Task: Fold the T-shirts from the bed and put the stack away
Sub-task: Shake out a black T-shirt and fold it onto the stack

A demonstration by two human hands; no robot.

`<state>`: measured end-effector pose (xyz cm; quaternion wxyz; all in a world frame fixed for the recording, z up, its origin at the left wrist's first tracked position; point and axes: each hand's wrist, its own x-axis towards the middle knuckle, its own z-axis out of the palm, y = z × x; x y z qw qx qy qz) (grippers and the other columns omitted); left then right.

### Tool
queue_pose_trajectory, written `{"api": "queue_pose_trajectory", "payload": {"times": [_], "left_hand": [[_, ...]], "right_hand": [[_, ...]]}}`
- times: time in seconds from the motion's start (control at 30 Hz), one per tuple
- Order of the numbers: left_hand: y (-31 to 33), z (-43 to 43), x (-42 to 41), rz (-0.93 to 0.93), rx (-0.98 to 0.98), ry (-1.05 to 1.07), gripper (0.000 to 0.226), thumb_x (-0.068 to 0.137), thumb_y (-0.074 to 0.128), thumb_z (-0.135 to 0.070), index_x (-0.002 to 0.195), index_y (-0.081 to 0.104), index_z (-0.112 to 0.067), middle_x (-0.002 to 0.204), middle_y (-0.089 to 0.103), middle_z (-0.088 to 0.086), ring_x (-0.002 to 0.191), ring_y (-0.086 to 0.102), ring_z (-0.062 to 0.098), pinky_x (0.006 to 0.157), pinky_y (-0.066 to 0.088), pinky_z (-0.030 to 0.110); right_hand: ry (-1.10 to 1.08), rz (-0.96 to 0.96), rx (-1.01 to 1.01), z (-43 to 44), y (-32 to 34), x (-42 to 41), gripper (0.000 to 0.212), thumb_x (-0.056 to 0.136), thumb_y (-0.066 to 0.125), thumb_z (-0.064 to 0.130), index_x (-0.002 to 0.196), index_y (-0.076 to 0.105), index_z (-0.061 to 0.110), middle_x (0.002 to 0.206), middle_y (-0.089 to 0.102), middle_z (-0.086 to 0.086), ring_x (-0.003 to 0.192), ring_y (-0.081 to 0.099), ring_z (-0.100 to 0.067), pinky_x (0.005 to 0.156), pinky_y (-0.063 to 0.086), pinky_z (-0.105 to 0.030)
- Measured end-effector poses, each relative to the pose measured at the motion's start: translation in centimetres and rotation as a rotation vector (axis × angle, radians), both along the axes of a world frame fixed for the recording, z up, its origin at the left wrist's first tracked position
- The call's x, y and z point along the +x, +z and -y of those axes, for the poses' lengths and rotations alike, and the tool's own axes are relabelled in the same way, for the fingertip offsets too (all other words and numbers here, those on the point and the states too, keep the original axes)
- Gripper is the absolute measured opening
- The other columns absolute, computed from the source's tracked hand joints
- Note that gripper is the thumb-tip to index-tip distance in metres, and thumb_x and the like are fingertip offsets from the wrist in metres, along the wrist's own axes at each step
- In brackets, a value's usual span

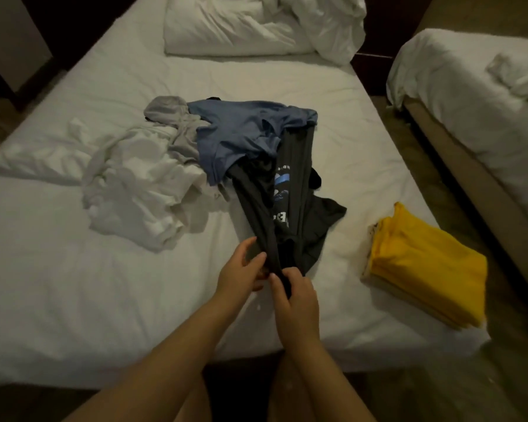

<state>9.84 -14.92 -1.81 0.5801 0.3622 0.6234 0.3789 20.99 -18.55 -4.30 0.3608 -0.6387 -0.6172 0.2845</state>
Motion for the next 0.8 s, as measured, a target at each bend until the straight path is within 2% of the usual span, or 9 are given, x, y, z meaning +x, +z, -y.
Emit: {"api": "queue_pose_trajectory", "payload": {"times": [0.13,0.27,0.33,0.4,0.5,0.57,0.63,0.7,0.8], "left_hand": [[2.3,2.8,0.9,0.216,-0.078,0.063,0.039,0.093,0.054,-0.024,0.130,0.041,-0.027,0.116,0.061,0.007,0.098,0.064,0.021,0.062,0.054,0.027],[2.9,5.5,1.5,0.168,-0.076,0.051,0.043,0.089,0.041,0.006,0.127,0.050,-0.012,0.104,0.063,0.013,0.083,0.062,0.022,0.052,0.049,0.021],[3.1,7.3,1.4,0.218,-0.071,0.080,0.045,0.088,0.033,0.010,0.125,0.053,-0.008,0.098,0.063,0.015,0.081,0.061,0.023,0.054,0.051,0.024],[3.5,8.8,1.0,0.247,-0.035,0.124,0.048,0.088,0.030,0.011,0.126,0.052,-0.007,0.099,0.063,0.015,0.084,0.062,0.025,0.062,0.054,0.028],[4.7,10.3,0.2,0.175,0.062,0.117,0.048,0.089,0.030,0.010,0.127,0.052,-0.010,0.106,0.064,0.015,0.094,0.062,0.031,0.082,0.053,0.042],[5.8,10.7,-0.5,0.073,0.111,0.095,0.051,0.088,0.032,0.008,0.130,0.053,-0.013,0.109,0.065,0.016,0.100,0.059,0.042,0.087,0.049,0.051],[7.7,11.0,-1.0,0.001,0.154,0.071,0.051,0.087,0.034,0.007,0.128,0.056,-0.016,0.109,0.065,0.014,0.099,0.060,0.039,0.082,0.051,0.046],[9.9,11.3,-1.6,-0.034,0.214,0.031,0.049,0.088,0.034,0.007,0.122,0.059,-0.017,0.112,0.064,0.011,0.100,0.061,0.027,0.079,0.051,0.031],[13.5,12.0,-2.5,-0.077,0.315,-0.034,0.051,0.085,0.036,0.009,0.121,0.061,-0.017,0.111,0.065,0.005,0.099,0.062,0.019,0.082,0.049,0.026]], "right_hand": [[0.101,0.060,0.038,3.6,1.0,1.0,0.039,0.083,0.037,0.054,0.085,0.059,0.021,0.076,0.053,0.006,0.072,0.047,-0.007,0.062,0.034,-0.015],[0.127,-0.006,0.034,7.3,1.3,1.1,0.037,0.083,0.036,0.054,0.084,0.059,0.024,0.075,0.053,0.009,0.072,0.047,-0.002,0.062,0.034,-0.013],[0.080,-0.127,0.004,8.7,1.5,1.2,0.023,0.088,0.043,0.046,0.083,0.057,0.028,0.077,0.056,0.012,0.076,0.052,-0.004,0.065,0.038,-0.014],[0.044,-0.270,-0.036,9.8,2.0,1.3,0.010,0.094,0.049,0.030,0.087,0.057,0.030,0.082,0.060,0.010,0.079,0.058,-0.006,0.067,0.045,-0.018],[0.001,-0.332,0.032,10.1,3.6,1.6,0.016,0.095,0.051,0.020,0.092,0.054,0.035,0.084,0.061,0.008,0.079,0.059,-0.004,0.066,0.047,-0.018],[-0.007,-0.301,0.121,9.2,5.3,1.6,0.018,0.094,0.050,0.024,0.093,0.052,0.042,0.087,0.061,0.009,0.081,0.058,-0.002,0.068,0.045,-0.015],[0.045,-0.262,0.211,7.8,7.5,1.5,0.015,0.090,0.047,0.031,0.098,0.053,0.042,0.092,0.059,0.012,0.086,0.057,0.000,0.073,0.045,-0.013],[0.153,-0.212,0.275,6.4,10.1,1.2,0.020,0.089,0.046,0.031,0.106,0.057,0.035,0.096,0.054,0.020,0.091,0.054,0.002,0.078,0.044,-0.014],[0.364,-0.054,0.359,4.6,13.9,0.6,0.029,0.091,0.045,0.030,0.118,0.056,0.031,0.105,0.048,0.023,0.102,0.050,-0.006,0.088,0.042,-0.023]]}}
